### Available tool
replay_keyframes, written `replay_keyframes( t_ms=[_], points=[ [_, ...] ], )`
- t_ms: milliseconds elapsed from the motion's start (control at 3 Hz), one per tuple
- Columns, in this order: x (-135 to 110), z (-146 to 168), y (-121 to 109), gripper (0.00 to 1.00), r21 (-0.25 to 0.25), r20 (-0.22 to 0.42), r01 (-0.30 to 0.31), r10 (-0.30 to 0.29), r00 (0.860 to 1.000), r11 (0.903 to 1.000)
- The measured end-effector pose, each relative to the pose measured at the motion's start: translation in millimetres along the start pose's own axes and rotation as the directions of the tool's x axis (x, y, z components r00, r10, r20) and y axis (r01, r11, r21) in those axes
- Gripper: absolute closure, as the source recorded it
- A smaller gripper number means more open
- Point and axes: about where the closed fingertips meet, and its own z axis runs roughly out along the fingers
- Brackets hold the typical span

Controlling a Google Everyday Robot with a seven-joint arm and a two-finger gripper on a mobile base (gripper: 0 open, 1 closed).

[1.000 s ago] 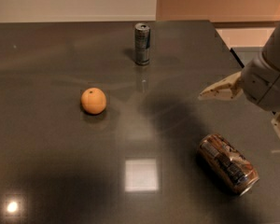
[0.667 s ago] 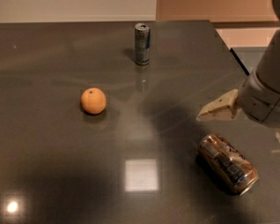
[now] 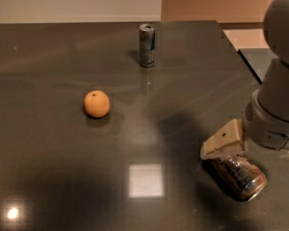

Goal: Place orange can upright

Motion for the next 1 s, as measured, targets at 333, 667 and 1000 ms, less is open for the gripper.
replay_keyframes(
  t_ms=[333, 667, 1000],
  points=[
    [-8, 6, -11, 0.00, 0.062, 0.062, 0.396, -0.399, 0.915, 0.9163],
    [-9, 5, -19, 0.00, 0.113, 0.072, 0.477, -0.486, 0.871, 0.8715],
    [-10, 8, -25, 0.00, 0.059, 0.012, 0.457, -0.459, 0.889, 0.8874]
  ],
)
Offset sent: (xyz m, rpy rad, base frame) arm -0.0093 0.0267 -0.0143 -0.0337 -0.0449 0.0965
